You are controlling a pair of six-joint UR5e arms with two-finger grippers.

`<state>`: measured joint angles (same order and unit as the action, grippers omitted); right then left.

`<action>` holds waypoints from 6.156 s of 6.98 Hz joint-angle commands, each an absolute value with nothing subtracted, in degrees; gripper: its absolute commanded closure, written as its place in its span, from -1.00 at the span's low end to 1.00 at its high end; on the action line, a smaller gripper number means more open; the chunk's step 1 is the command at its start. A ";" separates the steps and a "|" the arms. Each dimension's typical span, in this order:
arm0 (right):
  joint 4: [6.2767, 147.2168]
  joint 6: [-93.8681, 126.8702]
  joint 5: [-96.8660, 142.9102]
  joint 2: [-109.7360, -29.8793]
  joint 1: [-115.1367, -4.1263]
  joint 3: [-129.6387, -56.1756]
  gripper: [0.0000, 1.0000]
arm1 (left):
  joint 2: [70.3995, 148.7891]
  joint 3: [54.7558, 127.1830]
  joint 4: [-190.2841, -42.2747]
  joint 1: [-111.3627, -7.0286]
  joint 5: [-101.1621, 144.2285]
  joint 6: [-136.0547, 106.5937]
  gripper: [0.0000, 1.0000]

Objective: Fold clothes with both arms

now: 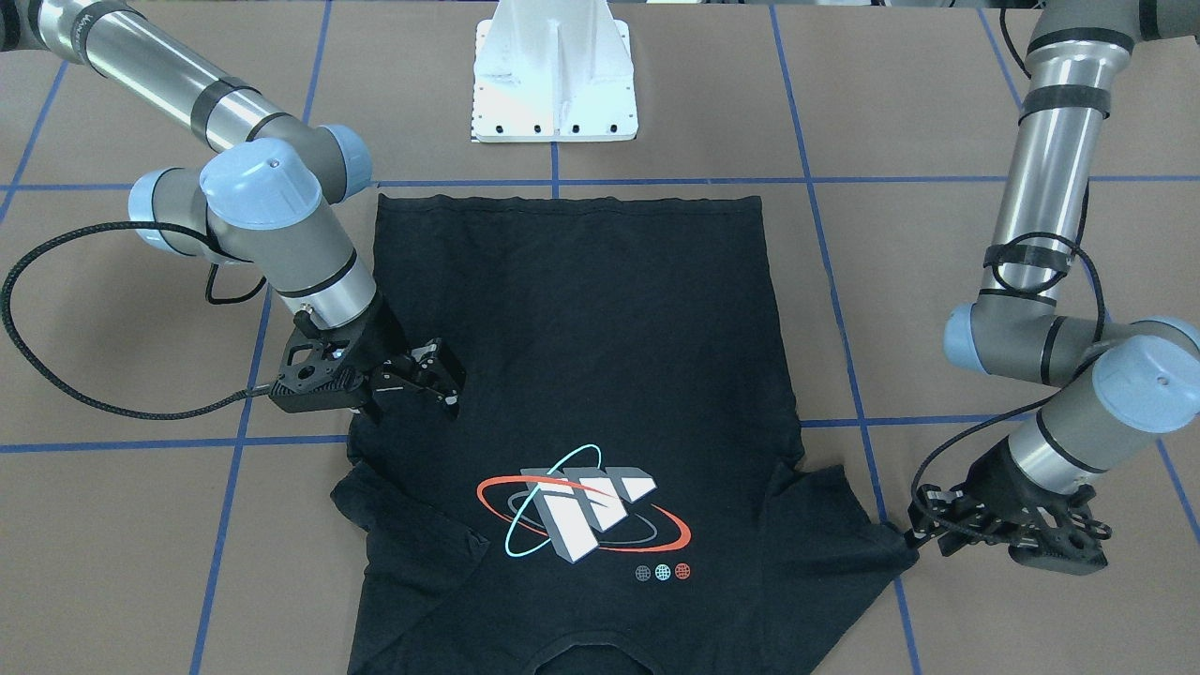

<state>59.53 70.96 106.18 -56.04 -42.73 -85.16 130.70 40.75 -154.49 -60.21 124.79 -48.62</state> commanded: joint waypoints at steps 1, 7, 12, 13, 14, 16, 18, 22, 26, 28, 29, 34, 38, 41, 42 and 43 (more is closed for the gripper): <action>59.59 70.93 106.17 -56.07 -42.71 -85.08 -1.00 | 131.39 39.20 -155.57 -59.94 124.63 -48.96 0.11; 59.50 71.80 105.91 -56.16 -42.10 -84.99 -1.00 | 134.03 35.77 -155.57 -58.89 121.12 -48.96 0.11; 59.50 71.89 105.91 -55.99 -42.01 -84.99 -1.00 | 133.77 35.68 -155.57 -58.36 120.59 -48.96 0.22; 59.50 71.81 105.91 -55.99 -42.10 -85.08 -1.00 | 133.77 35.68 -155.57 -58.36 120.50 -48.96 0.99; 59.50 71.72 106.00 -55.99 -42.27 -85.08 -1.00 | 133.86 35.77 -155.57 -58.36 120.67 -49.04 1.00; 59.59 71.81 106.08 -56.16 -42.28 -85.34 -1.00 | 133.77 37.08 -155.39 -58.80 121.20 -49.48 1.00; 59.59 71.89 106.08 -56.34 -42.28 -85.52 -1.00 | 131.51 45.90 -153.56 -59.59 124.44 -54.54 1.00; 59.59 71.63 106.17 -57.13 -42.36 -85.34 -1.00 | 134.02 57.57 -146.60 -53.46 120.45 -71.70 1.00; 59.68 71.98 106.00 -57.13 -42.19 -84.99 -1.00 | 137.81 54.50 -144.76 -48.44 107.96 -75.59 1.00; 59.85 71.98 106.00 -57.91 -42.28 -85.51 -1.00 | 138.16 54.67 -144.67 -48.34 107.93 -76.29 -0.39; 59.94 72.59 106.26 -59.40 -42.19 -86.82 -1.00 | 137.90 56.06 -144.67 -48.34 108.02 -76.29 -0.97; 60.38 106.63 97.52 -79.86 -29.84 -108.43 -0.99 | 121.21 87.94 -142.12 -47.11 115.82 -83.39 -0.98; 69.27 125.68 87.19 -89.38 -14.18 -120.37 -0.84 | 116.55 95.88 -141.59 -47.20 116.98 -88.68 -0.98; 73.83 130.52 83.58 -88.59 -8.01 -120.77 -0.69 | 115.66 96.50 -141.59 -46.85 115.59 -88.68 -0.98; 74.09 130.43 84.02 -88.59 -7.56 -120.76 -0.62 | 115.66 96.33 -141.59 -46.76 115.58 -88.68 -0.98; 74.18 130.43 84.11 -88.59 -7.38 -120.76 -0.54 | 115.58 96.24 -141.59 -46.76 115.58 -88.68 -0.98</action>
<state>73.96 130.33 83.99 -88.62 -7.86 -120.79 115.65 96.36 -141.59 -46.81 115.70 -88.68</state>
